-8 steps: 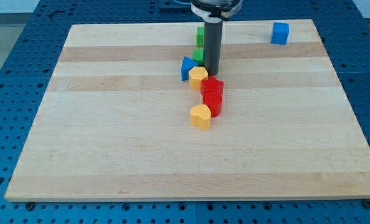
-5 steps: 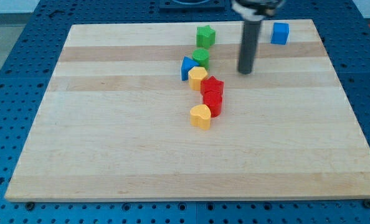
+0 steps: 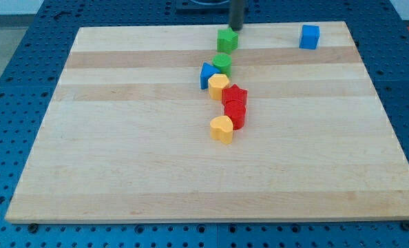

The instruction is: Push the green star towards the green circle

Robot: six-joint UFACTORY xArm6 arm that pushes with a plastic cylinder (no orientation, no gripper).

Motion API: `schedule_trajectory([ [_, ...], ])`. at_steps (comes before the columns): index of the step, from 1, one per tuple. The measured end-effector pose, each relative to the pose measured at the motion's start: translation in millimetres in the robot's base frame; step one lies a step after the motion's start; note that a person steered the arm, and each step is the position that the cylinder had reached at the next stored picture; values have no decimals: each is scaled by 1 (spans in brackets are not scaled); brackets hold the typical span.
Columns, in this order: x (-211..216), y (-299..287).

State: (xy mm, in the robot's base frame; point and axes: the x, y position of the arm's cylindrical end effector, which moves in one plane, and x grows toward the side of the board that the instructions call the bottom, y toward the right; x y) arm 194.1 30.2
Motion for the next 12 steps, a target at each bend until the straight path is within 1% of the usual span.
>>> schedule_trajectory([
  [1,23,-16],
  [2,55,-15],
  [4,59,-15],
  [5,59,-32],
  [6,61,-36],
  [8,63,1],
  [12,76,11],
])
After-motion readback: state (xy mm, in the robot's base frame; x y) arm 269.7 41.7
